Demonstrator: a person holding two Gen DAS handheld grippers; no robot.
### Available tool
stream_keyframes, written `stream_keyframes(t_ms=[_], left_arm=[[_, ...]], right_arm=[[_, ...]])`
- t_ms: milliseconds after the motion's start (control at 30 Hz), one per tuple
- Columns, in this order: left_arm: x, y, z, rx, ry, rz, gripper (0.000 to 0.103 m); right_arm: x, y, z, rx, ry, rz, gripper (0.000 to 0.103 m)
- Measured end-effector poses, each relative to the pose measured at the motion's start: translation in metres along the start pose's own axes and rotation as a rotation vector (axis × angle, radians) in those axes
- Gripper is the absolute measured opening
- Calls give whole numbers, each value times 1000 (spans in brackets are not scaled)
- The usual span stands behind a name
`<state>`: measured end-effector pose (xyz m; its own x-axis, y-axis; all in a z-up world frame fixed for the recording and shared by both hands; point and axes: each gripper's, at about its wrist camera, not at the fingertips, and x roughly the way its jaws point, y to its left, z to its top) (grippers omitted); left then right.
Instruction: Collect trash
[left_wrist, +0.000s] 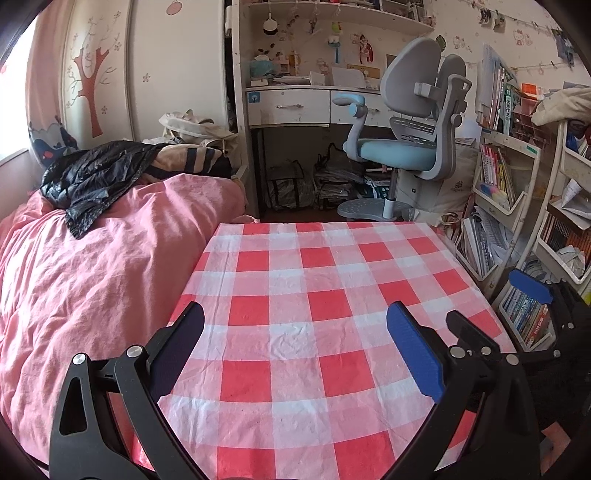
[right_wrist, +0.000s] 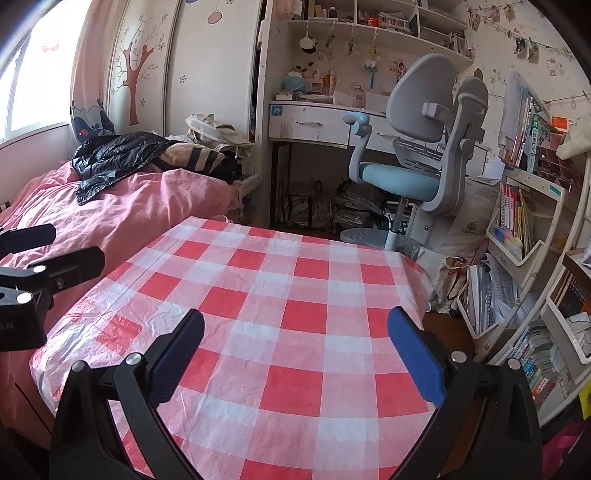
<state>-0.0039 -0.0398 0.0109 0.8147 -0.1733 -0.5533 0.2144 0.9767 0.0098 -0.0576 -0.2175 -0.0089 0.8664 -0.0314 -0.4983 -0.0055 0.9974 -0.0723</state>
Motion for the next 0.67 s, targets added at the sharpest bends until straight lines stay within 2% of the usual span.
stream_keyframes(t_ms=[167, 300, 400, 533, 667], left_arm=[[-3, 4, 0, -33, -20, -51, 96], [-7, 5, 1, -8, -35, 4, 96], [-6, 11, 4, -1, -12, 27, 96], [2, 24, 8, -23, 71, 57, 96], [1, 37, 5, -47, 92, 75, 96]], right_arm=[[21, -1, -1, -33, 66, -3, 95], [62, -7, -6, -41, 209, -9, 95], [89, -14, -11, -34, 304, -5, 95], [110, -22, -19, -4, 391, 7, 95], [128, -27, -27, 12, 471, 16, 95]])
